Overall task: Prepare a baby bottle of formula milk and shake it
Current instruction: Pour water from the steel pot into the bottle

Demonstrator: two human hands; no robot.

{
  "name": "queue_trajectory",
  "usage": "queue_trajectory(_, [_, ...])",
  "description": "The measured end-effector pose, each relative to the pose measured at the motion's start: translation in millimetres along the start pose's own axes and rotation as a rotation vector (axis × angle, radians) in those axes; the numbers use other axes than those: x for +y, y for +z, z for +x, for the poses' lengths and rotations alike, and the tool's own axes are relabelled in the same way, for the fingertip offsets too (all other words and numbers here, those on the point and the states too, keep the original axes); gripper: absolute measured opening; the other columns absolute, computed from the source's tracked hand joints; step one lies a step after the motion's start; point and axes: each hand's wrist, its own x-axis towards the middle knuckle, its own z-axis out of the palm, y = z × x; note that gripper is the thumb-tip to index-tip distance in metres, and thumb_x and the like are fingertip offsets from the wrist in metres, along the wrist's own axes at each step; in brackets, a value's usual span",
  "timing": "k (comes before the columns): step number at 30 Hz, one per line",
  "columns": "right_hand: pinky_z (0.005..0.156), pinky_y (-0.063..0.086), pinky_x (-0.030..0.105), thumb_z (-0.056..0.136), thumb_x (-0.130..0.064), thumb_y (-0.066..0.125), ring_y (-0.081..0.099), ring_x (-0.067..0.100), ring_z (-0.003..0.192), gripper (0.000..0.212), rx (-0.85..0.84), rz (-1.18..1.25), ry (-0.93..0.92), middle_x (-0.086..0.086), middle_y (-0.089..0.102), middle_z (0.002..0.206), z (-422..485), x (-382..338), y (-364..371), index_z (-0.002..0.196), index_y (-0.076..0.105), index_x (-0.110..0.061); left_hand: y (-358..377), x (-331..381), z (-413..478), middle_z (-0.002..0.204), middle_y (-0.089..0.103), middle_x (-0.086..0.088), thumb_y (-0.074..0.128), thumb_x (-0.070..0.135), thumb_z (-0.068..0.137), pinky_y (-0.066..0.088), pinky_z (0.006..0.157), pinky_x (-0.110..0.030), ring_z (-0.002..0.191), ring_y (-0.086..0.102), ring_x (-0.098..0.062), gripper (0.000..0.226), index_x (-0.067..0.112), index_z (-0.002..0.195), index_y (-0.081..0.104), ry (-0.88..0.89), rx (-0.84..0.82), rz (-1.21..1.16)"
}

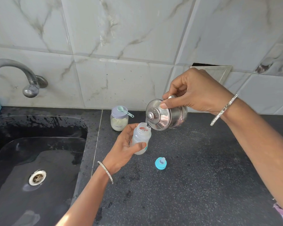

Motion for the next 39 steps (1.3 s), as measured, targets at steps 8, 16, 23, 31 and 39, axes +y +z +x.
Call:
queue_trajectory(8, [0.094,0.059,0.059,0.058,-0.042,0.095,0.075,0.045,0.096,0.036,-0.011,0.168,0.027,0.017,0.081,0.085,2.0,17.8,3.8,0.067,0.076,-0.013,0.4,-0.4,1.1,0.131,0.064,0.0,0.079,0.031,0.073,0.045,0.11,-0.051,0.122,0.059,-0.022,0.067,0.02,0.133,0.051,-0.009,0.007,-0.013])
queue_trajectory(16, [0.074,0.066,0.03,0.055,-0.026,0.091,0.075,0.015,0.066,0.041,-0.036,0.62,0.227,0.013,0.079,0.073,-2.3,53.3,10.6,0.079,0.073,0.003,-2.7,-0.5,4.7,0.129,0.063,-0.006,0.079,0.03,0.07,0.048,0.103,-0.041,0.114,0.06,-0.016,0.071,0.015,0.132,0.049,-0.002,0.027,-0.052])
queue_trajectory(23, [0.072,0.065,0.026,0.074,-0.013,0.079,0.077,0.016,0.076,0.016,0.085,1.007,0.441,0.011,0.079,0.087,-11.9,102.3,49.0,0.079,0.068,-0.002,-3.1,-1.5,3.3,0.121,0.068,0.002,0.08,0.03,0.07,0.052,0.093,-0.03,0.109,0.063,-0.012,0.07,0.014,0.13,0.048,-0.013,0.044,-0.065])
queue_trajectory(31, [0.079,0.063,0.027,0.097,0.002,0.067,0.072,0.016,0.078,0.027,0.466,1.216,0.637,0.006,0.075,0.074,-4.3,165.3,110.4,0.072,0.058,-0.006,-3.2,-15.3,2.1,0.12,0.068,0.004,0.084,0.032,0.069,0.053,0.093,-0.032,0.108,0.065,-0.014,0.069,0.017,0.127,0.05,-0.071,0.066,-0.056])
queue_trajectory(39, [0.071,0.052,0.033,0.098,0.0,0.069,0.055,0.017,0.065,0.036,0.832,1.267,0.867,0.001,0.063,0.052,25.5,227.0,170.5,0.067,0.052,-0.007,-4.3,-27.7,9.4,0.123,0.068,-0.004,0.085,0.028,0.068,0.054,0.095,-0.034,0.113,0.063,-0.019,0.069,0.015,0.127,0.052,-0.104,0.087,-0.079])
